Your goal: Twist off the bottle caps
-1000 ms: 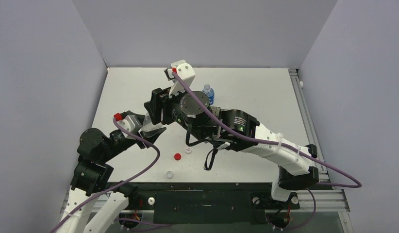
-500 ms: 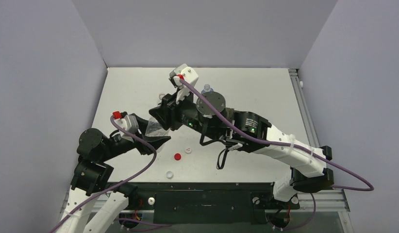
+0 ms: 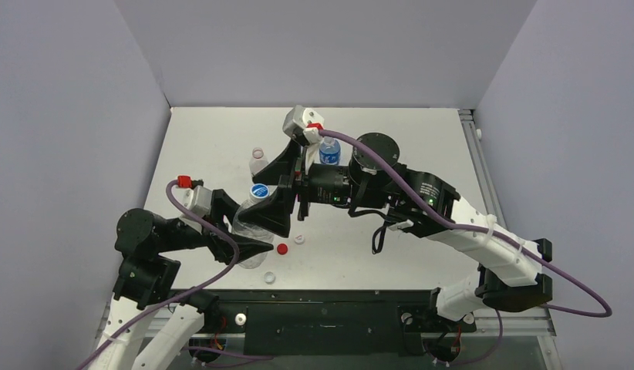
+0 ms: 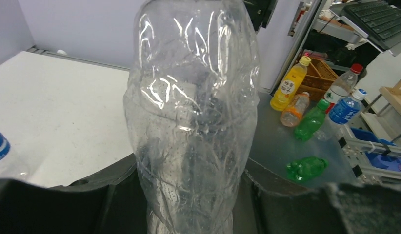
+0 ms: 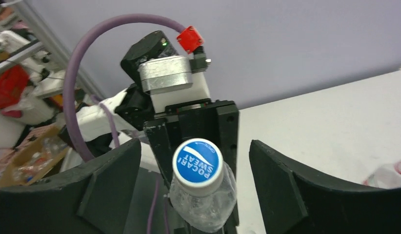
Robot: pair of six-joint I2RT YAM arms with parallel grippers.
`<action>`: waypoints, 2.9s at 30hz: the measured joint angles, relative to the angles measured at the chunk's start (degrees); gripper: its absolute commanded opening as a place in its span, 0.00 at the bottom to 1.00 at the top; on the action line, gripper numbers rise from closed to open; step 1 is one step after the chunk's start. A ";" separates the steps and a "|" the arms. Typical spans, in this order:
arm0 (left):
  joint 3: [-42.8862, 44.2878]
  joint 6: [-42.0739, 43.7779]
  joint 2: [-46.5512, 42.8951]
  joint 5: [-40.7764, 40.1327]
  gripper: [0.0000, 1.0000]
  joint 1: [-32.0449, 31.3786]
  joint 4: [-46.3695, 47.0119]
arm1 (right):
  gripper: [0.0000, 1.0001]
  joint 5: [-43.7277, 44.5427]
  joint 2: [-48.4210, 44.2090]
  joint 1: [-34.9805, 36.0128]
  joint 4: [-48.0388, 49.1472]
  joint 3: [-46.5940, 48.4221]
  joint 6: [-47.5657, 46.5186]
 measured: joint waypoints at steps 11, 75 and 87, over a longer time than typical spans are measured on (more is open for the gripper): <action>0.02 17.35 0.13 -19.50 0.11 0.00 -7.26 | 0.81 40.02 2.01 6.08 -4.79 8.37 4.50; 1.36 30.16 0.33 -30.01 0.10 0.02 -14.19 | 0.37 46.25 14.84 7.30 -13.62 18.71 4.46; 0.85 29.24 -0.20 -25.18 0.11 0.04 -14.69 | 0.00 39.34 8.68 5.95 -8.81 9.46 2.80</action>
